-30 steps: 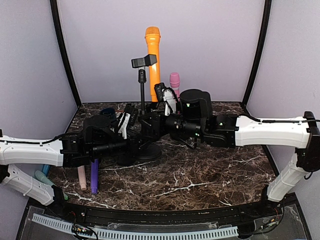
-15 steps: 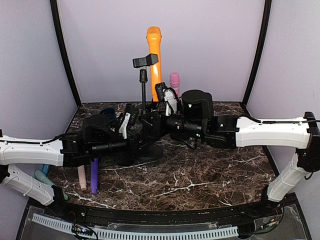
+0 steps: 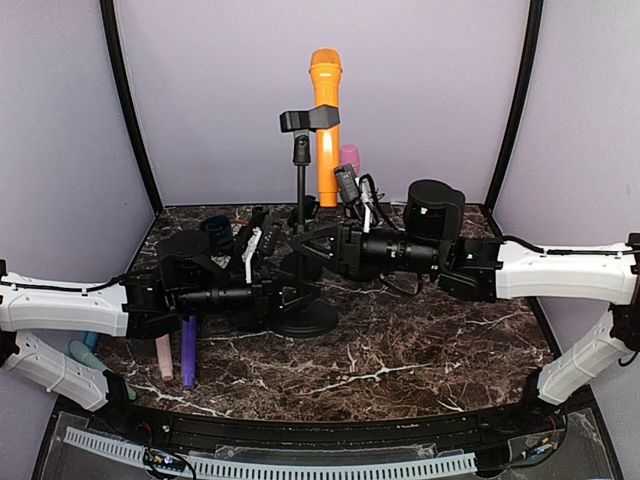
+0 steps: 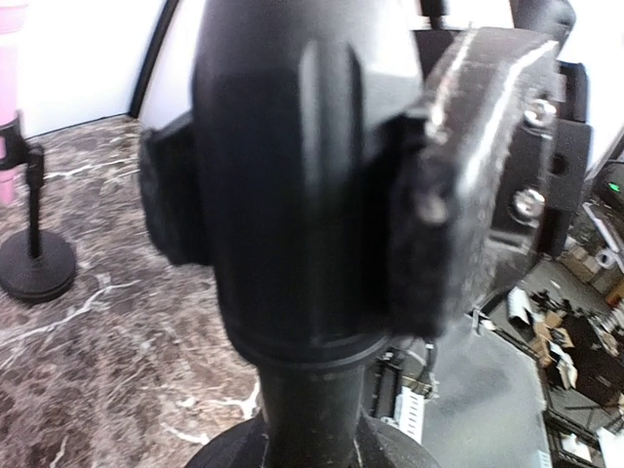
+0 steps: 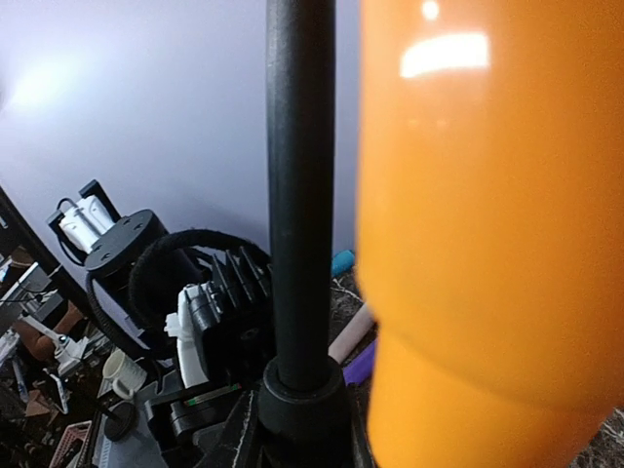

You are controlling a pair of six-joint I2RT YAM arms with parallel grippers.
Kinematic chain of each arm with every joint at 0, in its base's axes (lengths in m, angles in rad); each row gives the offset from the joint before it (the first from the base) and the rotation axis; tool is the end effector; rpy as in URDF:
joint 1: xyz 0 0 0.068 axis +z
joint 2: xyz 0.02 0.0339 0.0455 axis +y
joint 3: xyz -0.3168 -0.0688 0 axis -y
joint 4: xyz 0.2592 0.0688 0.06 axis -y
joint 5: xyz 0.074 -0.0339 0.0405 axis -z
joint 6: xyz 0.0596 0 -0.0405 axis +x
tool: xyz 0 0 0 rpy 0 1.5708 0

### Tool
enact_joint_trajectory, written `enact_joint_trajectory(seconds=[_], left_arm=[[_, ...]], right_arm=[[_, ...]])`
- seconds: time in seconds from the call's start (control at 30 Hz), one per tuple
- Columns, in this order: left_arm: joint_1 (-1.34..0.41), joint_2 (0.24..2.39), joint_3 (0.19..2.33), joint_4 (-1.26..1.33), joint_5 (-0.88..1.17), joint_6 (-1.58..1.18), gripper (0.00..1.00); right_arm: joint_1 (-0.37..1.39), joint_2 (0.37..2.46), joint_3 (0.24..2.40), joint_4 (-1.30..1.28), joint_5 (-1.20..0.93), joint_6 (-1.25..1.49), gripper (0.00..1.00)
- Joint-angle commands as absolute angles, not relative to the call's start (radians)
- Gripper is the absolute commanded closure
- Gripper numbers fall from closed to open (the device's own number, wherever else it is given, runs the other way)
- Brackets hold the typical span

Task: Remove the microphone from the stand
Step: Unscrew the knob on the stand of the microphone stand.

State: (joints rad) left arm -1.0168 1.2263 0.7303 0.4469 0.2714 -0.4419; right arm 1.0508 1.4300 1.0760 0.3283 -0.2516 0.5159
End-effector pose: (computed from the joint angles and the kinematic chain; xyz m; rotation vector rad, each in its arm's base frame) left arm 0.1447 -0.2642 0.3346 0.7261 1.6405 -1.3098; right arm 0.1715 0.3295 0.3902 -0.6801 1.6540 1.3797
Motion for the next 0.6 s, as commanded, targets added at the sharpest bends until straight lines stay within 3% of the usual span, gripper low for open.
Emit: enact_joint_trajectory(seconds=[0.0, 0.27, 0.5, 0.57], left_arm=[[-0.983, 1.162, 0.703, 0.699, 0.457, -0.462, 1.00], [-0.974, 1.201, 0.741, 0.761, 0.640, -0.484, 1.00], [-0.974, 1.208, 0.752, 0.774, 0.665, -0.481, 1.00], [-0.974, 1.201, 0.743, 0.772, 0.648, -0.476, 1.00]], right_arm=[[0.979, 1.342, 1.059, 0.530, -0.437, 0.596, 0.91], [0.945, 1.340, 1.089, 0.658, -0.720, 0.719, 0.91], [0.937, 1.343, 1.076, 0.712, -0.778, 0.765, 0.89], [0.931, 1.335, 1.060, 0.713, -0.741, 0.764, 0.84]])
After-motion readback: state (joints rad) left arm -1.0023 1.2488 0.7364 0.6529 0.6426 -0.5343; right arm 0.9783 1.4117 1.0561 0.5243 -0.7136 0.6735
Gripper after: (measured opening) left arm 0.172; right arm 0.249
